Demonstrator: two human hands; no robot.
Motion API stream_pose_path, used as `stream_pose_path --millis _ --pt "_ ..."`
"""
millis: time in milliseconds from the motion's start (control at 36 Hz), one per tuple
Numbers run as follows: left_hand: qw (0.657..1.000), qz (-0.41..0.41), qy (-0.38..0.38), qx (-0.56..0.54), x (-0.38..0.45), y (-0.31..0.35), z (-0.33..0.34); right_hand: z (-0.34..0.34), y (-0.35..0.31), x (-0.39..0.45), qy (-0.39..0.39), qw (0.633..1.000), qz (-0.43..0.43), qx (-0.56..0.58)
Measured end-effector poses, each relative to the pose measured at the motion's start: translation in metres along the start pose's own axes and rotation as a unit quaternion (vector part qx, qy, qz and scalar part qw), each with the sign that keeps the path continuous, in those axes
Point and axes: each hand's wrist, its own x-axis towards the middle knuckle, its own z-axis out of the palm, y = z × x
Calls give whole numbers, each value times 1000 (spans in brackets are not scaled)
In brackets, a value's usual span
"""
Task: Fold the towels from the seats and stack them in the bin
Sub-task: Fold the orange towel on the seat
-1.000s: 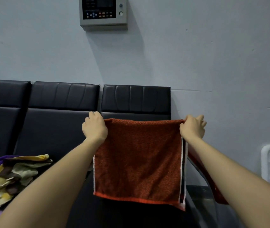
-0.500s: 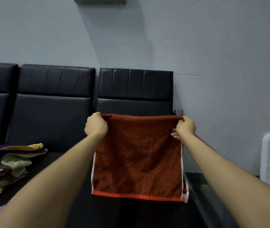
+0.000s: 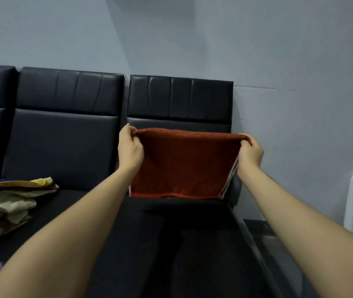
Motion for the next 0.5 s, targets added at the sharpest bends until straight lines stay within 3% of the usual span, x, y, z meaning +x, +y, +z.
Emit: stream_pose_path --millis 167,333,500 --pt "999 -36 13 18 -39 -22 -14 -22 20 -26 12 998 40 -42" --pt "981 -111 43 155 -77 -35 -29 -42 46 -54 48 984 88 -145" --pt "970 -116 30 212 -84 -43 -39 -56 49 -70 18 960 53 -275"
